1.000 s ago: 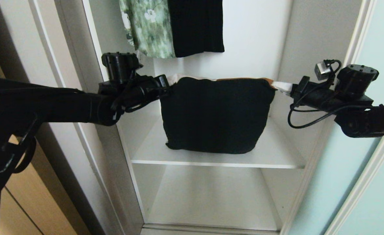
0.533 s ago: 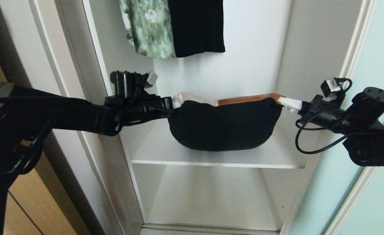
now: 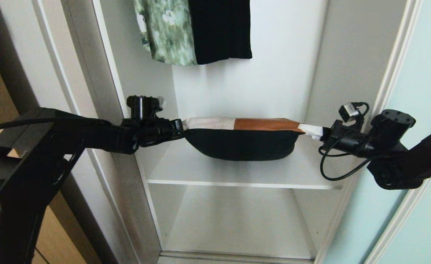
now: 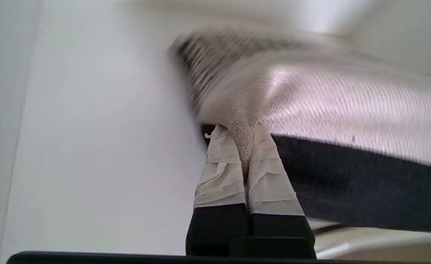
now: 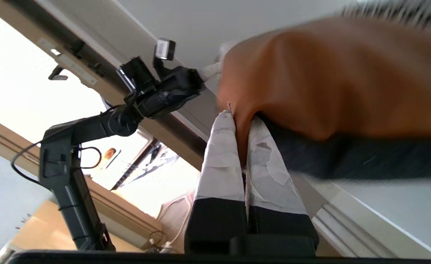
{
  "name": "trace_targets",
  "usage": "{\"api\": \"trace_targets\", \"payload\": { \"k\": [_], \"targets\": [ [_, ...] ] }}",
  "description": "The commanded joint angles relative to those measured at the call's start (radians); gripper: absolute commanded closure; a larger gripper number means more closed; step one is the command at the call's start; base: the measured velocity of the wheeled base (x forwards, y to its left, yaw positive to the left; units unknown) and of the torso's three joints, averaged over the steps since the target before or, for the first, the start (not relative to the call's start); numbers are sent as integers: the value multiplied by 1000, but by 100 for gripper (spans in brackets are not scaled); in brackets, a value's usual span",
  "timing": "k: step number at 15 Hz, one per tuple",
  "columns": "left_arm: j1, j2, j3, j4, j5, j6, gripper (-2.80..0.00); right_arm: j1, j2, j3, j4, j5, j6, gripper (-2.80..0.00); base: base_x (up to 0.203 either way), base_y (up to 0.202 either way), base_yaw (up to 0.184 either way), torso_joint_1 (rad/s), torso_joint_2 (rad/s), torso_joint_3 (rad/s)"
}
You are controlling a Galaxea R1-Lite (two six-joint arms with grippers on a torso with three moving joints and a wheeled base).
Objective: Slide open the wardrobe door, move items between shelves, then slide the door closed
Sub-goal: Place the pillow on the higher shelf
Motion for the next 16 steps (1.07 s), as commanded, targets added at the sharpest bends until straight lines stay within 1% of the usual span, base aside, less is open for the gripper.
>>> {"api": "trace_targets", "payload": {
  "k": [1, 4, 8, 9, 11, 13, 14, 16],
  "targets": [
    [2, 55, -25, 58, 37, -42, 0, -3, 73, -112, 101, 0, 5, 0, 0, 0, 0, 0, 0, 0],
    [-34, 50, -29, 113, 34, -51, 0, -3, 136, -289, 284, -11, 4, 0, 0, 0, 0, 0, 0, 0],
    [-83, 101, -36, 137, 40, -58, 0, 7, 266, -582, 555, -84, 4, 0, 0, 0, 0, 0, 0, 0],
    [-83, 103, -46, 138, 39, -60, 0, 12, 301, -656, 632, -111, 3, 0, 0, 0, 0, 0, 0, 0],
    [-83, 125, -121, 158, 40, -74, 0, 17, 365, -765, 737, -144, 0, 0, 0, 0, 0, 0, 0, 0],
    [-72, 129, -182, 203, 41, -145, 0, 24, 357, -755, 770, -154, -2, 0, 0, 0, 0, 0, 0, 0],
    [-57, 118, -182, 205, 41, -155, 0, 33, 343, -726, 778, -154, -2, 0, 0, 0, 0, 0, 0, 0],
    [-45, 103, -162, 203, 41, -156, 0, 64, 282, -627, 777, -158, -8, 0, 0, 0, 0, 0, 0, 0]
  ]
}}
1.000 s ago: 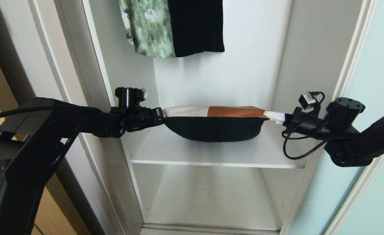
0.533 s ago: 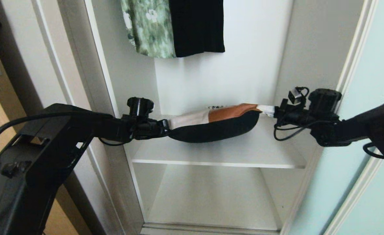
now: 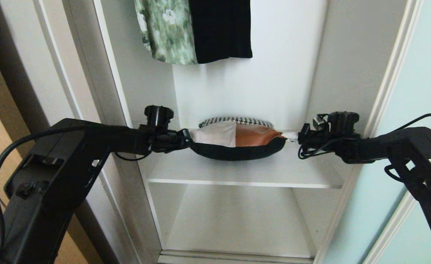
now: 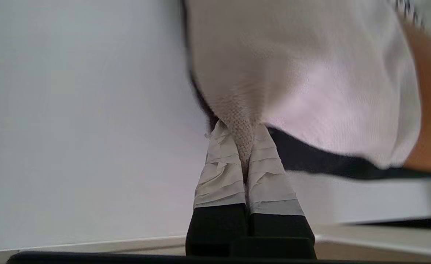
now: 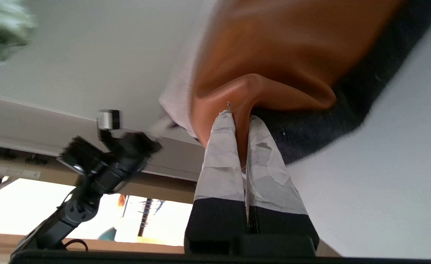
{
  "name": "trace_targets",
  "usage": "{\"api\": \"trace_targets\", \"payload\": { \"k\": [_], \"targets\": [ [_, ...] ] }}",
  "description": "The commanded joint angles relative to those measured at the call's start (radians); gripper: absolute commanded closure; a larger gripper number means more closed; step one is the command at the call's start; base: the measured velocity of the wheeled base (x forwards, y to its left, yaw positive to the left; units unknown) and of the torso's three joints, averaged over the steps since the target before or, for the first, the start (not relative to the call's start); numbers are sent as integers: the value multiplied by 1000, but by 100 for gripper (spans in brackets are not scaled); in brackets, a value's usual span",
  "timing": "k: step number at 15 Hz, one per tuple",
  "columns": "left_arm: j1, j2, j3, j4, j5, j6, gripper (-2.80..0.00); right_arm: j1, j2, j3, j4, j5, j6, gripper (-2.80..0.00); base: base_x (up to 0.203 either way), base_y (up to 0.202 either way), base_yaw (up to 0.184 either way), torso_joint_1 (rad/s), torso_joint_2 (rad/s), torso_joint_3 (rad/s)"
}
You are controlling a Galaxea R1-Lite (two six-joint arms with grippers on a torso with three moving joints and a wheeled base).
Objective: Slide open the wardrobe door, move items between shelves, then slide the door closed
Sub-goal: Place the pillow on the higher shelf
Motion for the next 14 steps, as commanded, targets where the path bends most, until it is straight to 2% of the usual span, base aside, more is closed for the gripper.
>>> {"api": "trace_targets", "payload": {
  "k": [1, 3, 5, 7, 9, 14],
  "targets": [
    [10, -10, 16, -10, -1, -1, 0, 44, -65, 77, -7, 0, -4, 0, 0, 0, 0, 0, 0, 0],
    [17, 0, 16, -7, -3, -2, 0, 70, -62, 57, -7, -7, -10, 0, 0, 0, 0, 0, 0, 0],
    [17, 45, 6, -5, -3, 9, 0, 71, -22, -32, 18, -9, -18, 0, 0, 0, 0, 0, 0, 0],
    [15, 82, 2, -2, -4, 40, 0, 71, 31, -87, 43, -21, -31, 0, 0, 0, 0, 0, 0, 0],
    [7, 118, -7, -5, -5, 57, 0, 68, 70, -91, 21, -26, -61, 0, 0, 0, 0, 0, 0, 0],
    [-11, 138, -23, -8, -7, 59, 0, 51, 96, -92, -19, -36, -65, 0, 0, 0, 0, 0, 0, 0]
  ]
}}
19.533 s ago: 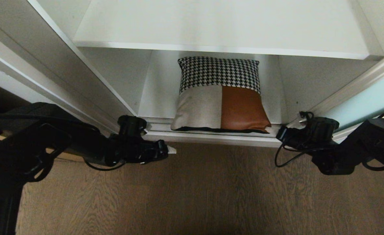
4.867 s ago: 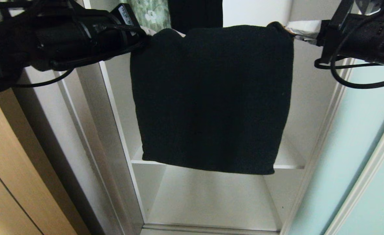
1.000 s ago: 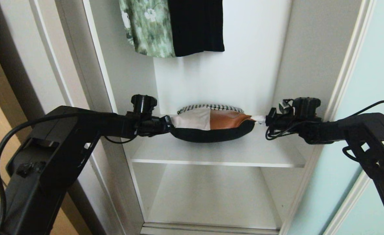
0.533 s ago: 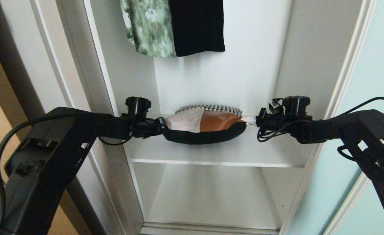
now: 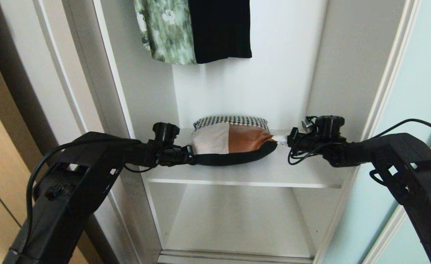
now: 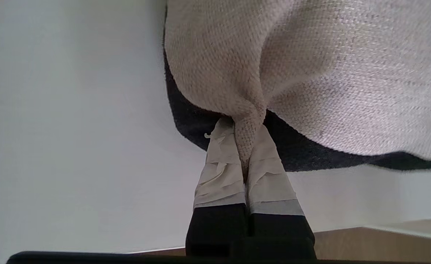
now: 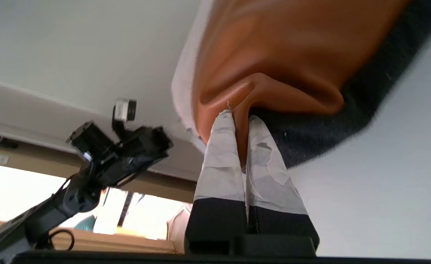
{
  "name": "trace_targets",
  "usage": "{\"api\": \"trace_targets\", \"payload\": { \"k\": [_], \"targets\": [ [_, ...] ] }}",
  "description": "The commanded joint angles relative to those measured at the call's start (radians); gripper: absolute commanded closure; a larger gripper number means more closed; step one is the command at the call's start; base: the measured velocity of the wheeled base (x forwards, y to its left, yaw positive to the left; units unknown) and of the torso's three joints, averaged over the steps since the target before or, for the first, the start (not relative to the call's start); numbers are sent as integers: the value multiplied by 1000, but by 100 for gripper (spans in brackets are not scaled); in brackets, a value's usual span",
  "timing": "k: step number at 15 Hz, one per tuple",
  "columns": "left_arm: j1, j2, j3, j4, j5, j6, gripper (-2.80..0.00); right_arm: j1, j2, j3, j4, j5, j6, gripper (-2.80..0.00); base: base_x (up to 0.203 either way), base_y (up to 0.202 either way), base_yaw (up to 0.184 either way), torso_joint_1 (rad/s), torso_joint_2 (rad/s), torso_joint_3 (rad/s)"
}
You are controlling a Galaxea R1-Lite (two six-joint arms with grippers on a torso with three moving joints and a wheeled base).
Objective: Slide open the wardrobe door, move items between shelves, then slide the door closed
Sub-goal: Place the pillow on the higher shelf
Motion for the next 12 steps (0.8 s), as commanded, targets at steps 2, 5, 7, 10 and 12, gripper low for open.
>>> {"api": "trace_targets", "payload": {
  "k": [2, 5, 7, 10, 12],
  "targets": [
    [-2, 12, -14, 0, -2, -4, 0, -2, 15, -1, -5, -33, 3, 0, 0, 0, 0, 0, 0, 0],
    [-1, 9, -18, -6, -4, -4, -258, 0, 18, -1, -5, -47, -18, -280, 0, 0, 0, 0, 0, 0],
    [0, 11, -19, -33, -5, -10, -280, 0, 24, 0, -5, -61, -38, -280, 0, 0, 0, 0, 0, 0],
    [0, -33, -5, -67, -4, -49, -280, 1, 4, 25, -15, -65, -50, -280, 0, 0, 0, 0, 0, 0],
    [0, -98, 55, -75, -4, -63, -280, 2, -38, 84, -17, -66, -52, -280, 0, 0, 0, 0, 0, 0]
  ]
}}
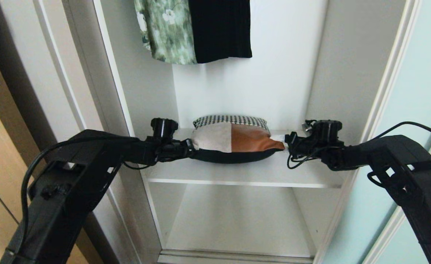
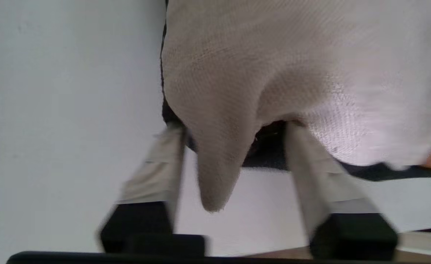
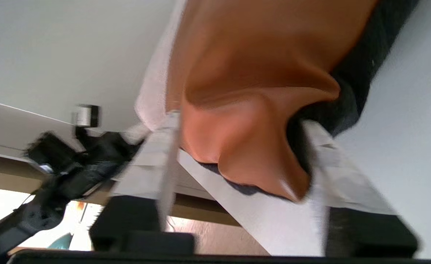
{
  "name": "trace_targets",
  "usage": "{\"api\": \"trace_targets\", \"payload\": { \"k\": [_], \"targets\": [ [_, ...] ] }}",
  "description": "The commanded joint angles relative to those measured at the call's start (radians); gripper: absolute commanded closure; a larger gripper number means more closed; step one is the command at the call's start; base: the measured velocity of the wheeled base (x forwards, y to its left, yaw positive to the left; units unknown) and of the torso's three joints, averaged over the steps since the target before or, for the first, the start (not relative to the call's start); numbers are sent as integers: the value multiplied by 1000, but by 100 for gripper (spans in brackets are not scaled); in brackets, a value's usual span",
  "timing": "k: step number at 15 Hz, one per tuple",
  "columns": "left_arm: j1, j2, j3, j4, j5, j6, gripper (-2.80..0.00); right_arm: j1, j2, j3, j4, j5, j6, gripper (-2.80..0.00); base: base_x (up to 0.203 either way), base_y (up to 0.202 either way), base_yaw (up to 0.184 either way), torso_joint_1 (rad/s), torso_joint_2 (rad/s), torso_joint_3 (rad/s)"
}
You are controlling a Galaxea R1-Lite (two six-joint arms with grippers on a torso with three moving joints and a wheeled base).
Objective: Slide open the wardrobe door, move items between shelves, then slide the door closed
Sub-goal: Place the pillow on the higher shelf, then close the door
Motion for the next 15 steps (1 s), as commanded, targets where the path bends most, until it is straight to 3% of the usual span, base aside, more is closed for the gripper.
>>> {"api": "trace_targets", "payload": {
  "k": [1, 5, 10, 11, 12, 13, 15],
  "targets": [
    [-1, -96, 83, -20, 0, -5, -280, 1, -73, 79, -3, 5, -3, -280, 0, 0, 0, 0, 0, 0],
    [-4, -204, 183, -70, 6, -6, -280, 6, -150, 183, 12, 4, -22, -280, 0, 0, 0, 0, 0, 0],
    [-7, -423, 386, -82, 4, -10, -280, 7, -331, 431, 4, 4, -67, -280, 0, 0, 0, 0, 0, 0],
    [-9, -470, 433, -82, 4, -10, -34, 7, -372, 483, 0, 4, -76, -280, 0, 0, 0, 0, 0, 0],
    [-10, -510, 471, -76, 6, -10, 0, 7, -413, 525, -2, 4, -80, -280, 0, 0, 0, 0, 0, 0],
    [-11, -554, 507, -66, 7, -11, 0, 7, -460, 572, -3, 2, -82, 0, 0, 0, 0, 0, 0, 0],
    [-20, -678, 580, -35, 9, -10, 0, 13, -576, 673, -1, -25, -90, 0, 0, 0, 0, 0, 0, 0]
  ]
}}
